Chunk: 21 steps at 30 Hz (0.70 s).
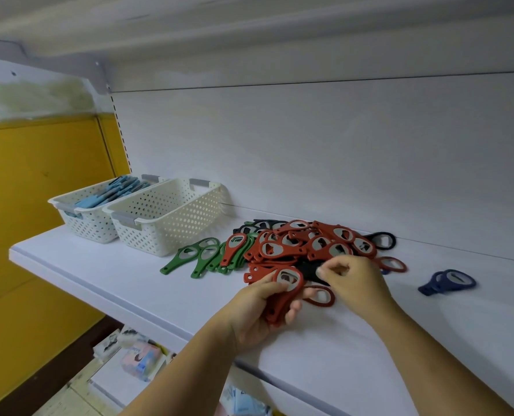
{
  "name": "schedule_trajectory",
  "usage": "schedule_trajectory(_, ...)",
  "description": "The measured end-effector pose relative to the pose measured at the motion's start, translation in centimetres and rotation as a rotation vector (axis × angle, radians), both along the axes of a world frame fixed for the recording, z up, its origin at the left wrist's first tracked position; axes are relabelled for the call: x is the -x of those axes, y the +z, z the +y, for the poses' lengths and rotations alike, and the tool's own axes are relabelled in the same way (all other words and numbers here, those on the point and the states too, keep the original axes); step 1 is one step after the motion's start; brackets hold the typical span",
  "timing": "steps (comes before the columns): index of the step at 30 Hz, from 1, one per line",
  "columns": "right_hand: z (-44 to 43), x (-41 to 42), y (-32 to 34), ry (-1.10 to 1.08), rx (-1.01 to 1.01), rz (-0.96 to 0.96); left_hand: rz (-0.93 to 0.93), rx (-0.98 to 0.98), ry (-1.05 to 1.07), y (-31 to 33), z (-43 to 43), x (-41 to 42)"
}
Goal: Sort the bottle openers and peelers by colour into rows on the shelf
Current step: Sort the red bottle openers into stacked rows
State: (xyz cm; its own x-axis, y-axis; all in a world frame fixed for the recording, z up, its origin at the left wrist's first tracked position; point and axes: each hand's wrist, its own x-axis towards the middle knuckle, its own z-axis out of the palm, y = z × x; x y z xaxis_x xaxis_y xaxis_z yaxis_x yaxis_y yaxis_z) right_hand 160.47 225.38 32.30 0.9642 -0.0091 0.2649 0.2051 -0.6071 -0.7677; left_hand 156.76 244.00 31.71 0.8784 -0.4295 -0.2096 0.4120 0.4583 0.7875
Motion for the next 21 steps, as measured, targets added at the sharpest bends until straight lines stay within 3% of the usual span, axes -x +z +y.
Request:
schedule_trajectory(2,-0.8,0.0,-0.3,-0.08,0.298,0.087,0.001,0.012,0.021,0.1,0.0,0.0)
schedule_trajectory(4,-1.1,0.2,-0.5,-0.094,0.435,0.192,-0.002,0.024,0.031,0.2,0.0,0.1)
schedule_trajectory(14,-0.5,0.3,-0.1,-0.062,0.476,0.272,0.024,0.024,0.047,0.3,-0.1,0.1)
schedule_trajectory(17,-1.3,-0.2,0.0,-0.091,0.367,0.226,0.08,0.031,0.048,0.3,-0.2,0.0)
schedule_trajectory(21,-3.0,-0.8,0.8,-0.177,-0.06,0.032,0.09,0.063,0.045,0.3,-0.3,-0.1)
